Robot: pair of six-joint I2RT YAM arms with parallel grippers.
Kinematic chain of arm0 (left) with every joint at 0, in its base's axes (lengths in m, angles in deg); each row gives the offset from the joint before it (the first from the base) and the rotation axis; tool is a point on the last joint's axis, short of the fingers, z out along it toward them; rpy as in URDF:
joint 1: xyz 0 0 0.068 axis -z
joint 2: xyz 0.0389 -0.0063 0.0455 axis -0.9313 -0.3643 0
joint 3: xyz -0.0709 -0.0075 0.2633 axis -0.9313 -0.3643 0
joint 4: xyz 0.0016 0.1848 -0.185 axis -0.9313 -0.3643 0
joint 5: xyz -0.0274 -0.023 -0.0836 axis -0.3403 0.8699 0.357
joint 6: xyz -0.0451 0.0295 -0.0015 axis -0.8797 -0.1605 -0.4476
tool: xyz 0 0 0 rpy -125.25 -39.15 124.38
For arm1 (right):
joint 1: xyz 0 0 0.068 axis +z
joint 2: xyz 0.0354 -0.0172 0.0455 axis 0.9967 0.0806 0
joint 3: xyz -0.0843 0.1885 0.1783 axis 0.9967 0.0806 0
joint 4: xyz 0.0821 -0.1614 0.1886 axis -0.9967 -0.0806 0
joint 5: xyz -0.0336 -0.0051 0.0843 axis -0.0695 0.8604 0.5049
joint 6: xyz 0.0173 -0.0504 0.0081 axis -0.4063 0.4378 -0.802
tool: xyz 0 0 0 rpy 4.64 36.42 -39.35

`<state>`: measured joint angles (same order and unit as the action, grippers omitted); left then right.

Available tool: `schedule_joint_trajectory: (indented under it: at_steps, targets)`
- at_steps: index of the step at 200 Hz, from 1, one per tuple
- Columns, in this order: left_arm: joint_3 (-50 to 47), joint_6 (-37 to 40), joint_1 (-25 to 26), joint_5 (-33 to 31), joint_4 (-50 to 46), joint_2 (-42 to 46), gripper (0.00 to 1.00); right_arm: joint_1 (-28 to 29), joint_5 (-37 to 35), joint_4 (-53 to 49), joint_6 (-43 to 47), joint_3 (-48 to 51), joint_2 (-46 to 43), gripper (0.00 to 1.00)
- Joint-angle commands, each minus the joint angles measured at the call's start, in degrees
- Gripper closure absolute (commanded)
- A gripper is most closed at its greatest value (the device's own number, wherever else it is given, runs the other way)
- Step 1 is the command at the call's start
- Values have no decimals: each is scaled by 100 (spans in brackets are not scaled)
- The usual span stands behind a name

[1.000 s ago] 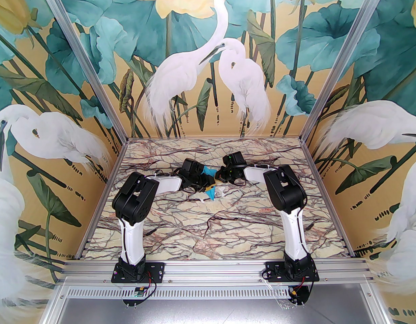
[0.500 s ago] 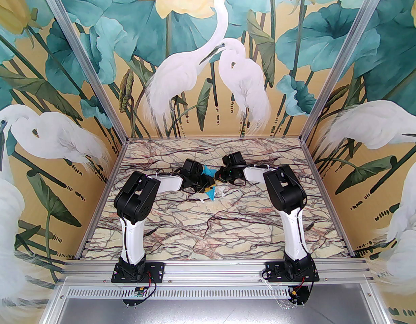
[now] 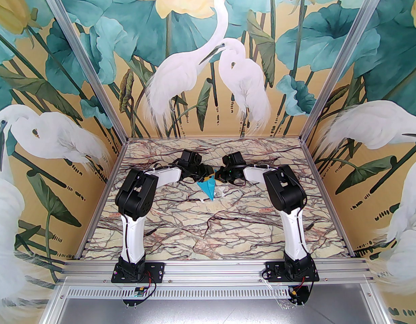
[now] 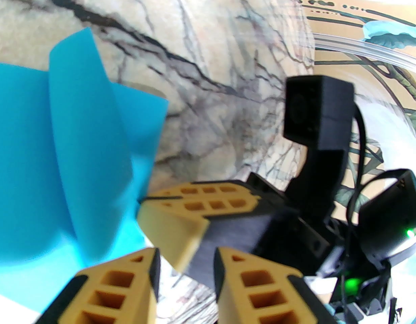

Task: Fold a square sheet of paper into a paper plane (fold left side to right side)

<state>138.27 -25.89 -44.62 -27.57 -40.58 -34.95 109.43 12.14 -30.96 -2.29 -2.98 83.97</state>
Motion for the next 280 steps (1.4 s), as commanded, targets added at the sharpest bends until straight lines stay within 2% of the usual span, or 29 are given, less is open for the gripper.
schedule_joint_trajectory:
  at_steps: [1,80,93,109,121,133,152,161,174,194,224,280]
  targets:
    - [62,169,-20,-40,-246,-184,66,86,-27,-200,94,-76,179,100]
    - [-119,84,-63,-233,-247,-377,70,91,-69,-208,94,-94,79,100]
    - [-137,70,-63,-280,-269,-369,70,84,-102,-179,86,-77,11,93]
    - [-138,61,-63,-312,-283,-377,70,81,-162,-149,50,-19,-142,91]
    - [-151,60,-63,-313,-283,-377,70,86,-248,-138,35,69,-323,81]
    - [-153,53,-62,-298,-268,-380,70,79,-356,-111,15,230,-548,78]
    - [-181,36,-58,-286,-219,-361,70,86,-383,100,-106,654,-938,79]
    - [-191,20,-63,-270,-201,-360,70,109,-296,225,-166,853,-1090,91]
    - [-193,18,-63,-273,-188,-351,69,181,-146,356,-228,1074,-1245,100]
    - [-191,-2,-63,-268,-177,-351,69,386,108,432,-257,1226,-1346,100]
    - [-198,-1,-62,-242,-161,-351,69,713,102,412,-318,1283,-1329,100]
    - [-191,-1,-63,-222,-160,-342,69,768,20,64,-291,1040,-785,100]
